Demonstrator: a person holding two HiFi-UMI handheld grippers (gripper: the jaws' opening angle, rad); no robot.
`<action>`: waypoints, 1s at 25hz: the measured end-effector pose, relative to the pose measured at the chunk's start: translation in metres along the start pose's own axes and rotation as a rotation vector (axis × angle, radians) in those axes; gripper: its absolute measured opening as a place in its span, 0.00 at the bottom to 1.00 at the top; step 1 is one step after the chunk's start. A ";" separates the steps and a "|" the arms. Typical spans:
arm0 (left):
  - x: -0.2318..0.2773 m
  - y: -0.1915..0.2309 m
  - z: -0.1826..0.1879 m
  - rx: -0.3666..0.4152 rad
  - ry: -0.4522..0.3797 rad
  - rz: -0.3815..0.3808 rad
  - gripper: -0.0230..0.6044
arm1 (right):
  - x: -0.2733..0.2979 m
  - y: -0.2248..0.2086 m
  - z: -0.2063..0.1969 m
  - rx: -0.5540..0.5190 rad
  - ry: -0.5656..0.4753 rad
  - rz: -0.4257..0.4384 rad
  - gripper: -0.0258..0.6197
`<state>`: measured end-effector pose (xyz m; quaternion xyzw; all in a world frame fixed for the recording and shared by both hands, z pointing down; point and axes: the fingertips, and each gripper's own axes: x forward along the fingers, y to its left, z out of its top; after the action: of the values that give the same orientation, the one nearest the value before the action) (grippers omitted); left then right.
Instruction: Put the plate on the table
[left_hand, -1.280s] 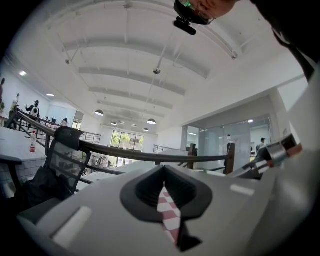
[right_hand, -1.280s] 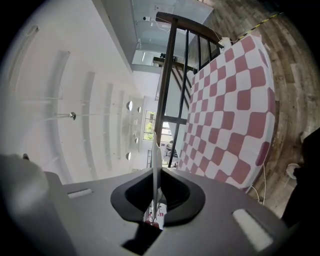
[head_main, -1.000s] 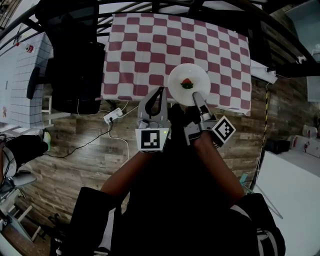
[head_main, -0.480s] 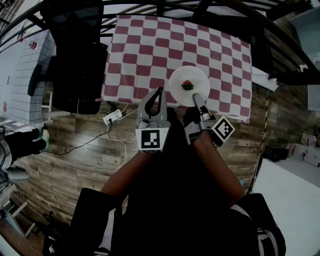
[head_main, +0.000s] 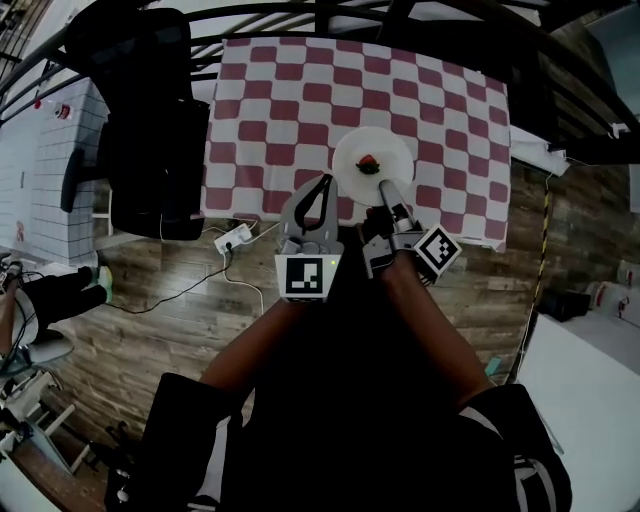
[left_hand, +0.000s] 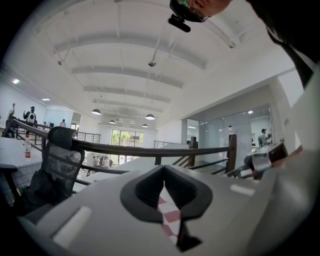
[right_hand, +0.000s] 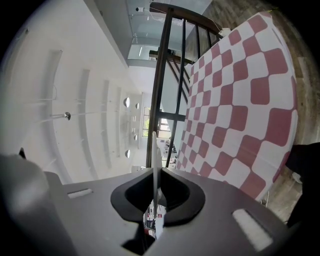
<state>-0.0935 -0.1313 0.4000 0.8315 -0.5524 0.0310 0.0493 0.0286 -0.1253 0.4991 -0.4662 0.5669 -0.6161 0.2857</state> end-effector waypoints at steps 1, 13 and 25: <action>0.008 0.000 -0.001 0.001 0.001 0.001 0.05 | 0.006 -0.001 0.005 -0.006 0.003 -0.001 0.06; 0.114 0.010 -0.023 0.017 0.078 -0.005 0.05 | 0.082 -0.024 0.072 -0.042 0.063 0.045 0.06; 0.175 0.021 -0.033 0.077 0.124 0.015 0.05 | 0.137 -0.082 0.107 -0.111 0.131 0.006 0.07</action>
<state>-0.0447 -0.2953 0.4523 0.8251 -0.5530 0.1040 0.0509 0.0843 -0.2768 0.6038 -0.4381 0.6191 -0.6122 0.2236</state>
